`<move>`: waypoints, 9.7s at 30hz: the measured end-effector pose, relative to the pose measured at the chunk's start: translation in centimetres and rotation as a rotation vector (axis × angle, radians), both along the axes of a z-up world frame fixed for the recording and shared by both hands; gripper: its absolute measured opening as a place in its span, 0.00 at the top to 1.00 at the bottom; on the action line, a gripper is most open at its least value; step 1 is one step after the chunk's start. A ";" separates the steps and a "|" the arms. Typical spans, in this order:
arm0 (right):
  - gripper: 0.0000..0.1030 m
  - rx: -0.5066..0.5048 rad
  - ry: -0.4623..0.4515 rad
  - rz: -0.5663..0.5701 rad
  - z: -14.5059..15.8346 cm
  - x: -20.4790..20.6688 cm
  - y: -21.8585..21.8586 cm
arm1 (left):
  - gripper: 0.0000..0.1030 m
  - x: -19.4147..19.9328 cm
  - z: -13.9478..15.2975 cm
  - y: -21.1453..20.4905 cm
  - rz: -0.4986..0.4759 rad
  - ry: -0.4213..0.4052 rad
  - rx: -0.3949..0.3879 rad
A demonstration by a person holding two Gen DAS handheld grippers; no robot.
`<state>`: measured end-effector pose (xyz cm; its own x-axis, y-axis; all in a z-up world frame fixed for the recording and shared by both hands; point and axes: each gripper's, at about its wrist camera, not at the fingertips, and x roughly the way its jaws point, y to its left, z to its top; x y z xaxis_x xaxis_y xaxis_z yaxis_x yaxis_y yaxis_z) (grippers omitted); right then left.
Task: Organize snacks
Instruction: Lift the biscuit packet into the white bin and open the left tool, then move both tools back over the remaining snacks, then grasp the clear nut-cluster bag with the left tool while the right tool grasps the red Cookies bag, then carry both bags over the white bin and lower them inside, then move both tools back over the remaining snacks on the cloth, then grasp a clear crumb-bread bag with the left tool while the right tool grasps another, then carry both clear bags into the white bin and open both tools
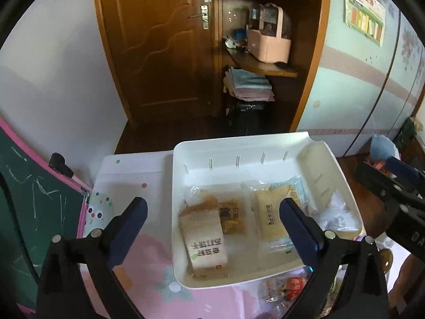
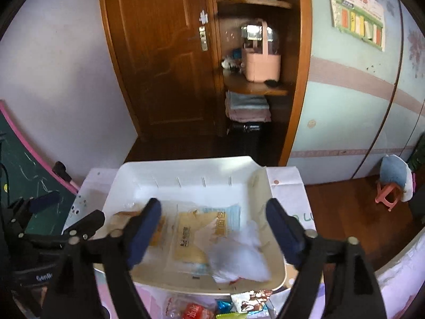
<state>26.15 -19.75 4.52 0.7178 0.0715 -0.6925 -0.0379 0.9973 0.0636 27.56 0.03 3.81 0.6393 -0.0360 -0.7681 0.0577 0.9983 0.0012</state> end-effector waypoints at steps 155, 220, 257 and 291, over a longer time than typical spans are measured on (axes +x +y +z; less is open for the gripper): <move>0.88 0.038 -0.002 0.182 1.9 -3.4 0.8 | 0.60 -4.1 2.7 1.4 -0.016 -0.062 0.063; 0.58 0.066 0.107 0.132 -0.1 -8.0 -1.3 | 0.04 -7.6 0.8 -0.7 -0.058 -0.011 -0.003; 0.45 0.337 0.417 -0.121 -18.3 -15.7 -10.8 | 0.04 -18.7 -18.2 -14.3 -0.231 0.330 0.001; 0.71 0.103 0.037 0.153 -2.2 -13.3 -3.4 | 0.58 -13.0 -1.3 0.6 -0.078 0.009 -0.040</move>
